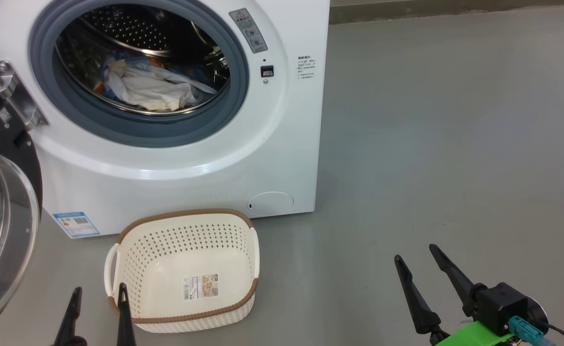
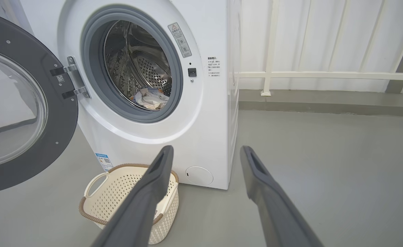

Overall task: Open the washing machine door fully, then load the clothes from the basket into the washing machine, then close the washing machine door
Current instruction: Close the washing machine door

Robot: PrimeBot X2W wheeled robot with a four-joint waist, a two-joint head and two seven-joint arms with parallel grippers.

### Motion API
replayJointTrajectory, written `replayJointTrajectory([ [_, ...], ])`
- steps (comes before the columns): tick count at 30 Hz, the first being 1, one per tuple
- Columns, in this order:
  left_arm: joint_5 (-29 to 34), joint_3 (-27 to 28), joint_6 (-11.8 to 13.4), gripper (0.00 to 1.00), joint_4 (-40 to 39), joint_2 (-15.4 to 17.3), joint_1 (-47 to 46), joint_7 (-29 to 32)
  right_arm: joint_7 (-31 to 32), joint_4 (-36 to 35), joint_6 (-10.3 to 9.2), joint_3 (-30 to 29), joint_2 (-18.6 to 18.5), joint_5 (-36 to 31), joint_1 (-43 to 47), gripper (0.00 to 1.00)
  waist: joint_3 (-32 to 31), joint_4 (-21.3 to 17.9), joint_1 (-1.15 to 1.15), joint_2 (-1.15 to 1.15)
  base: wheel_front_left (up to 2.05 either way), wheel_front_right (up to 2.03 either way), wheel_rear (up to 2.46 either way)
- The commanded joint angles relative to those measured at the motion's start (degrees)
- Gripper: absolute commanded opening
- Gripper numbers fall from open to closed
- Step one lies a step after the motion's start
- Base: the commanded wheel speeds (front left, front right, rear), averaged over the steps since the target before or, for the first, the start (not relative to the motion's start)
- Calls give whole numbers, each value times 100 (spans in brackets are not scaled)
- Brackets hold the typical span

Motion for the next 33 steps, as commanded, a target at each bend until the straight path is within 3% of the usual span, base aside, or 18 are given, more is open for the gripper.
replayJointTrajectory([
  [1,24,198,-15,100,-89,158,-300,-52,-23,-134,9,134,-4,-8,-101,100,-6,8,0,0,0,0,0],
  [12,46,187,-30,100,-106,161,-374,-72,-4,-213,9,48,-14,-31,-65,100,46,399,0,0,0,0,0],
  [33,104,387,-98,100,-138,-105,-426,-169,120,-284,9,130,-156,-55,-294,100,189,2372,0,0,0,0,0],
])
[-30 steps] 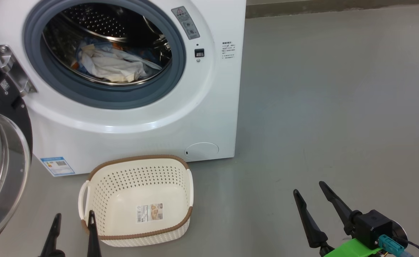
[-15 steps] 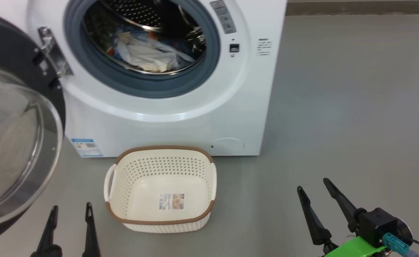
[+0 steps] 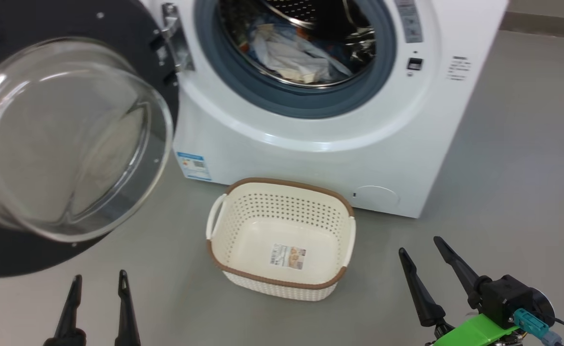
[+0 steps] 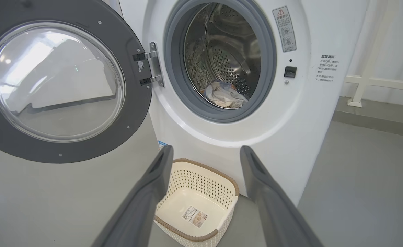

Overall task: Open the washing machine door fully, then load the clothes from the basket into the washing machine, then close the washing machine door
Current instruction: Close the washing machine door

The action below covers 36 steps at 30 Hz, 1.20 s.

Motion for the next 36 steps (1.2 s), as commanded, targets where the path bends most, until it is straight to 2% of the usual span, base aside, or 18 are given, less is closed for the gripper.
replayJointTrajectory([
  [1,71,251,-38,100,-98,79,-295,-60,6,-172,9,169,-50,-50,-196,100,-16,467,0,0,0,0,0],
  [8,103,296,-113,100,-62,-25,-261,-66,38,-192,9,219,-58,-41,-203,100,-35,888,0,0,0,0,0],
  [14,142,348,-170,100,-42,-83,-231,-68,49,-182,9,231,-58,-41,-209,100,-34,1083,0,0,0,0,0],
  [34,232,470,-263,100,5,-142,-172,-70,34,-131,9,271,-65,-6,-170,100,-73,1088,0,0,0,0,0],
  [35,234,469,-266,75,9,-148,-169,-70,36,-131,9,270,-63,-9,-167,100,-76,1090,0,0,0,0,0],
  [36,236,467,-271,38,10,-155,-168,-70,38,-133,9,270,-60,-12,-163,100,-77,1093,0,0,0,0,0],
])
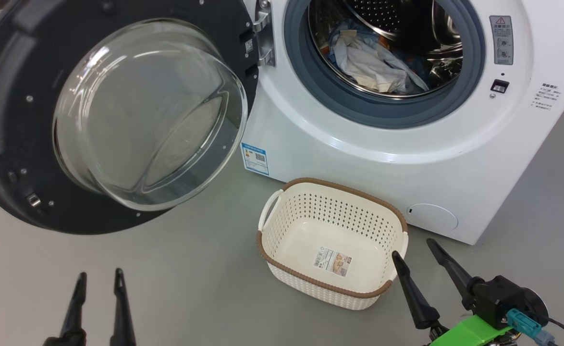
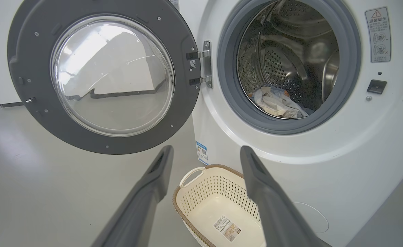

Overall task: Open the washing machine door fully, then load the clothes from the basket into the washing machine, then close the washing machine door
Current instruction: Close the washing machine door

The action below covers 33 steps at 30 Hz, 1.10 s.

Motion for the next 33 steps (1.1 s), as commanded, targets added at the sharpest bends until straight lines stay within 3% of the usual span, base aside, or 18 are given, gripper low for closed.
replayJointTrajectory([
  [1,50,243,-42,11,-94,77,-180,-53,-11,-146,9,133,-26,-14,-149,100,-6,7,0,0,0,0,0],
  [2,42,237,-66,0,-97,74,-178,-53,-11,-143,9,135,-24,-13,-145,100,-10,9,0,0,0,0,0],
  [12,-6,235,-207,0,-109,49,-178,-53,8,-172,9,135,-41,-21,-140,100,5,29,0,0,0,0,0],
  [16,-522,459,-597,0,-337,-239,-138,-53,41,-200,9,137,-67,-22,-149,100,29,36,0,0,0,0,0],
  [18,-1145,712,-1017,0,-521,-578,-74,-53,60,-215,9,141,-82,-23,-157,100,39,40,0,0,0,0,0],
  [22,-2599,1322,-2097,0,-683,-1201,123,-53,103,-253,9,144,-116,-29,-182,100,71,43,0,0,0,0,0],
  [23,-2599,1322,-2097,0,-683,-1201,123,-53,103,-253,9,144,-116,-29,-182,100,71,43,0,0,0,0,0],
  [25,-3639,1576,-2702,0,-718,-1501,198,-53,126,-267,9,155,-128,-29,-196,100,77,42,0,0,0,0,0],
  [26,-4849,1732,-3121,0,-794,-1656,233,23,144,-281,9,162,-137,-27,-203,100,85,41,0,0,0,0,0],
  [29,-6230,1965,-3303,0,-990,-1726,221,186,168,-300,9,168,-142,-31,-215,100,106,44,0,0,0,0,0],
  [33,-7435,2497,-3338,0,-1453,-1761,85,325,201,-344,9,167,-163,-32,-239,100,166,55,0,0,0,0,0],
])
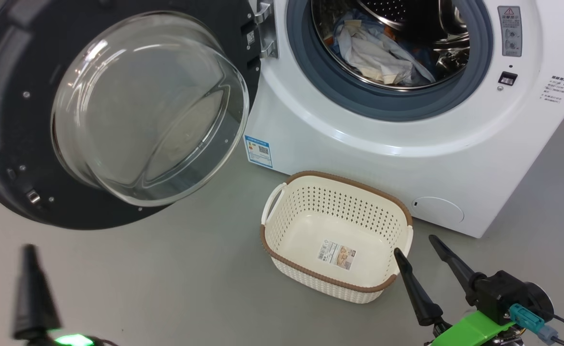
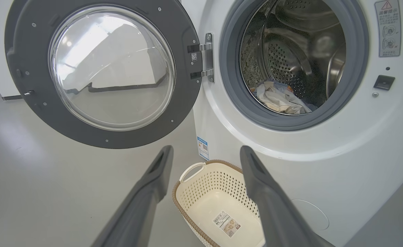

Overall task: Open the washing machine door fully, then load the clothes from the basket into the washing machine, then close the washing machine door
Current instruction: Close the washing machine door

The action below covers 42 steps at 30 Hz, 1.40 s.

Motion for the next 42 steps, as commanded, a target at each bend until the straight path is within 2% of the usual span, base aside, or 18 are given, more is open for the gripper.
replayJointTrajectory([
  [1,-138,366,-63,0,-274,30,-282,31,12,-202,9,144,-48,-36,-232,100,45,9,0,0,0,0,0],
  [5,-657,1252,-65,0,-403,64,-516,174,68,-277,9,136,-83,-53,-277,100,161,27,0,0,0,0,0],
  [8,-788,1848,-66,0,-198,286,-846,361,105,-317,9,131,-122,-63,-318,100,250,37,0,0,0,0,0],
  [12,-1065,2505,-66,0,419,797,-1464,725,165,-353,9,143,-180,-65,-378,100,349,49,0,0,0,0,0],
  [15,-1162,2700,-66,0,1079,1312,-1925,1052,214,-375,9,166,-238,-56,-446,100,412,56,0,0,0,0,0],
  [20,-1327,2800,81,0,2428,2117,-2831,1357,279,-436,9,212,-332,-49,-562,100,531,63,0,0,0,0,0],
  [25,-1403,2738,300,0,3679,2662,-3671,1529,339,-530,9,221,-401,-57,-558,100,632,64,0,0,0,0,0],
  [31,-1314,2507,518,0,4808,3067,-4257,1776,458,-687,9,267,-489,-80,-590,100,846,-49,0,0,0,0,0],
  [42,-926,1984,649,0,5813,3482,-4637,2244,691,-956,9,274,-702,-109,-698,100,1327,-255,0,0,0,0,0],
])
